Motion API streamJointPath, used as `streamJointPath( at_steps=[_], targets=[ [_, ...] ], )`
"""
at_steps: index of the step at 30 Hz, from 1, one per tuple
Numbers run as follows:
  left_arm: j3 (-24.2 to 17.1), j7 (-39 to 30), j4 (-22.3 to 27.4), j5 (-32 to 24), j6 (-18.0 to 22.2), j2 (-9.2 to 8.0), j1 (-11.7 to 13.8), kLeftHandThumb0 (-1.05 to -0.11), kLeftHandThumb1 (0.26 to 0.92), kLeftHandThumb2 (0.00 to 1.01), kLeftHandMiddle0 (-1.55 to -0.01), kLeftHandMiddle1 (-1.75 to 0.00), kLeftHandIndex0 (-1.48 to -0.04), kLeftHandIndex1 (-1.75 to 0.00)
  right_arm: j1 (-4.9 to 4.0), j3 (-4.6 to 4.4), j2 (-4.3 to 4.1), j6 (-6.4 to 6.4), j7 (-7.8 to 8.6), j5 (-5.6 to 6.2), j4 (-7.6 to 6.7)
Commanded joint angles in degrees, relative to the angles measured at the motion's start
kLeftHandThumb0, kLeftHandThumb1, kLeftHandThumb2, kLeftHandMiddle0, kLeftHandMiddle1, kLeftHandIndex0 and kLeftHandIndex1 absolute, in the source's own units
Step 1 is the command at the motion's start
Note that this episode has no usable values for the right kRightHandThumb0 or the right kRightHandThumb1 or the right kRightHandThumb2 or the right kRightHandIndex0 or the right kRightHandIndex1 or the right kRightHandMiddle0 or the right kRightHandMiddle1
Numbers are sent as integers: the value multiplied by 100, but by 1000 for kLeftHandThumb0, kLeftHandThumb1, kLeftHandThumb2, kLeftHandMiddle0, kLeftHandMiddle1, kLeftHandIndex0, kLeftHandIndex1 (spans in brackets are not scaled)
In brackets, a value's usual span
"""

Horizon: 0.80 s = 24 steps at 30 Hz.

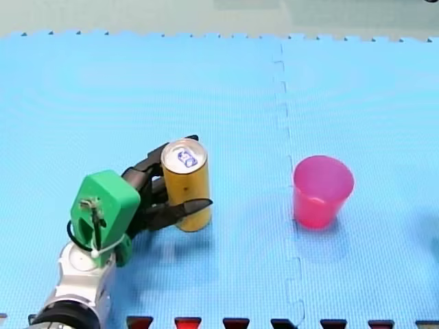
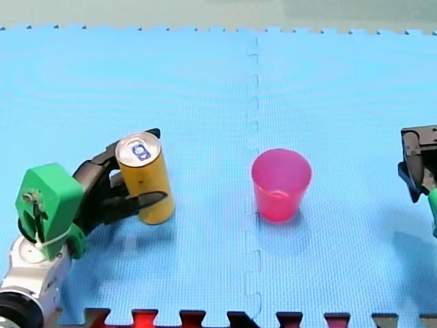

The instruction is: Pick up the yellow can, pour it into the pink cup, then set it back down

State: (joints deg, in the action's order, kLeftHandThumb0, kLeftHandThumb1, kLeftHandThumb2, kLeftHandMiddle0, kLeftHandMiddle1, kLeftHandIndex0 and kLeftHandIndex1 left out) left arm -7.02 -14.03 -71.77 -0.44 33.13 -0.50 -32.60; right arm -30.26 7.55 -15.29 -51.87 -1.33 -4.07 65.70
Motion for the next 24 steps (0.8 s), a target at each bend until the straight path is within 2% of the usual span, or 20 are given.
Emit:
streamJointPath(
  at_steps=[1, 5, 7, 19, 24],
  targets=[
    [-103, 125, 17, -100, -105, 42, -35, -409, 767, 6, -1086, -97, -1008, -48, 14, 2, -18, -33, -30, 1, -7],
    [-44, 387, 50, 6, -40, 39, -1, -376, 789, 7, -1253, -129, -1179, -72, 12, -1, -25, -43, -36, -2, -1],
    [18, 524, 58, 110, 1, 19, 16, -376, 793, 6, -1271, -122, -1202, -65, 8, -7, -29, -47, -44, -11, 2],
    [54, 555, 102, 161, 31, -55, 72, -373, 805, 3, -1300, -69, -1198, -16, -43, -24, -29, -46, -62, -48, 41],
    [-75, 447, 165, -41, -28, 8, 98, -372, 806, 2, -1311, -54, -1201, -10, -46, -40, -5, -55, -83, -67, 47]
  ],
)
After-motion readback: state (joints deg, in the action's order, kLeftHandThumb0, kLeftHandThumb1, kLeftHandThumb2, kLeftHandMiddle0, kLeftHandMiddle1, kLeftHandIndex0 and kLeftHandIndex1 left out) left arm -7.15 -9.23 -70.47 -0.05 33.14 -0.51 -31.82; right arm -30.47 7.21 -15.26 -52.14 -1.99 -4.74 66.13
